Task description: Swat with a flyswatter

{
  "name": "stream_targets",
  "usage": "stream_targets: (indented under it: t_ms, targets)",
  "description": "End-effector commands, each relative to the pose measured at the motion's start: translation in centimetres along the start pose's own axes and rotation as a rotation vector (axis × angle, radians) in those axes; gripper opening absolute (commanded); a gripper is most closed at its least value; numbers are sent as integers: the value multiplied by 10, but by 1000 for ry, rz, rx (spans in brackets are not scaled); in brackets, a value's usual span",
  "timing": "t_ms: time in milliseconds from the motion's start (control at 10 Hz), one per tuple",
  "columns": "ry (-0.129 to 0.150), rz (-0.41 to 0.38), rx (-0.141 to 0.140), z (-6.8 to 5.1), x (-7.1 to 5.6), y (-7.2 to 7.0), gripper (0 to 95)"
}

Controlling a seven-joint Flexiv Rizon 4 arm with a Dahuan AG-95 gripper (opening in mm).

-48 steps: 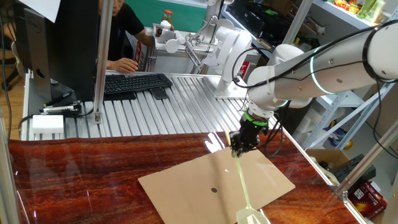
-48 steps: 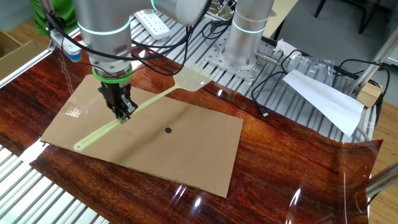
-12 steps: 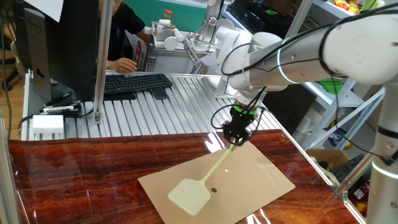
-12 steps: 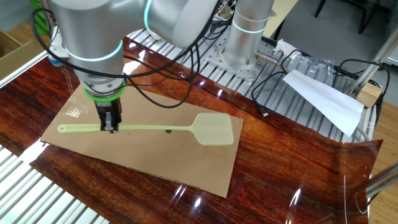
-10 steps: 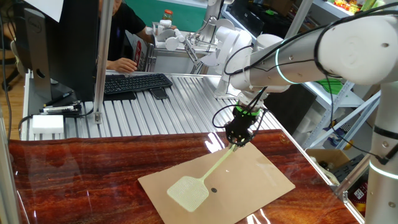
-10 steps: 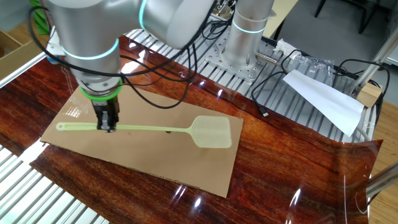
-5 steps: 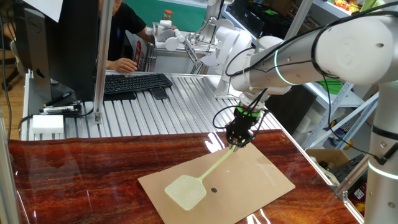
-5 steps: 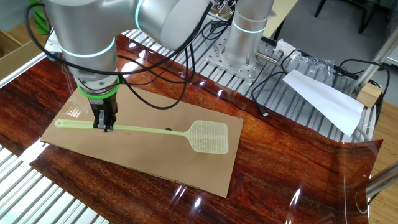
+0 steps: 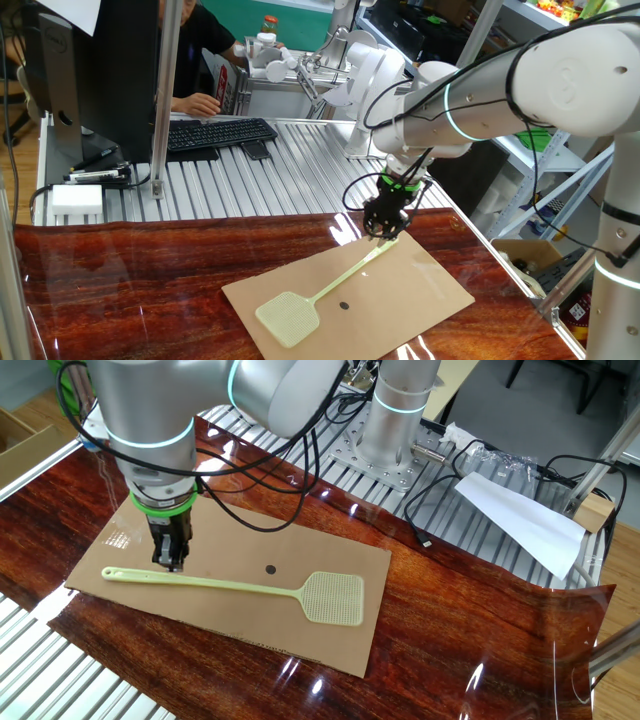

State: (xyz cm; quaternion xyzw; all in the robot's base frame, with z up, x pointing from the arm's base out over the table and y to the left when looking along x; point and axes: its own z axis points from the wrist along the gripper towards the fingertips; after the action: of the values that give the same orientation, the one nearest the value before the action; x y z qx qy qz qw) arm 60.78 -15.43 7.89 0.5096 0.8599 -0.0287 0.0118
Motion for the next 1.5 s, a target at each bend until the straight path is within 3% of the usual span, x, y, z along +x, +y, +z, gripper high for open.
stream_targets:
  t_ms: [100, 300, 400, 700, 1100, 1300, 1500]
  targets:
    - [2, -16, -3, 1, 0, 0, 380]
    - [8, -98, -17, 2, 2, -1, 380]
    - [28, -149, -31, 2, 3, -2, 380]
    - [29, -340, -38, 0, 6, -1, 380]
    - [52, -564, -65, -2, 10, 1, 380]
    - [43, -648, -69, -3, 10, 1, 380]
    - [52, -750, -84, -4, 10, 1, 380]
